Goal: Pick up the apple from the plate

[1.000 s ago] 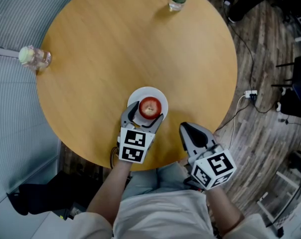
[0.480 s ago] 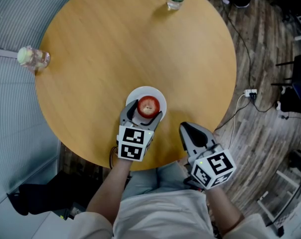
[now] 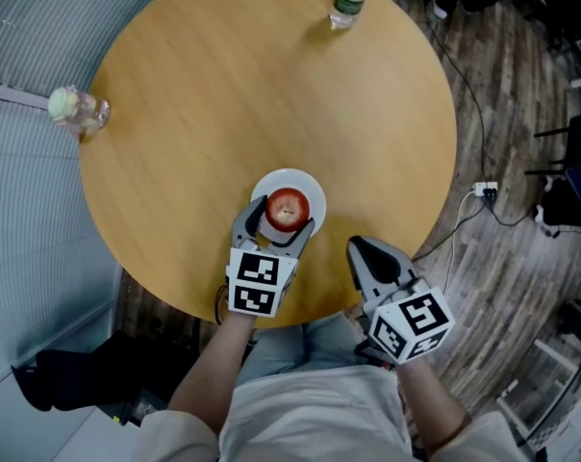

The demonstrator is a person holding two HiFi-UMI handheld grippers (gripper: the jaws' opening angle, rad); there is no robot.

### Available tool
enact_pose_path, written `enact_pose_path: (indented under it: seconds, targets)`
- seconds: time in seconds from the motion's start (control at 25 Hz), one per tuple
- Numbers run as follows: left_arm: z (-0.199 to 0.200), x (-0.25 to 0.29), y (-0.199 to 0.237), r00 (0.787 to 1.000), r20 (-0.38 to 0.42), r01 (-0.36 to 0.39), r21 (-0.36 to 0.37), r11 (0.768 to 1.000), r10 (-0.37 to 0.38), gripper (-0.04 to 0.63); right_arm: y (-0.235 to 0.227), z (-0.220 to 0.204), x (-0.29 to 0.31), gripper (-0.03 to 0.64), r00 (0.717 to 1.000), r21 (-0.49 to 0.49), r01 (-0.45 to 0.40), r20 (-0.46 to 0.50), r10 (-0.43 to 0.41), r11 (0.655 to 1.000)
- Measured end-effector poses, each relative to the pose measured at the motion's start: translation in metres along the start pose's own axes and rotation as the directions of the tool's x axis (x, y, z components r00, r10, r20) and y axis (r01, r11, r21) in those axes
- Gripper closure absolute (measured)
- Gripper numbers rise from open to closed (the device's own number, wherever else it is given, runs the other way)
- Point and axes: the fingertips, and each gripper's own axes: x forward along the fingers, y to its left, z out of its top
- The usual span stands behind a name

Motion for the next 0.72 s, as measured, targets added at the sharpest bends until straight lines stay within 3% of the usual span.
enact_pose_path:
  seconds: [0.72]
  targets:
    - [0.01,-0.095,-0.018,0.996,0.081,-0.037,-0.013,0.999,0.038,0.219,0.043,0.019,-0.031,0.58,0.997,-0.104,-0.044,0.059,0.051,0.994]
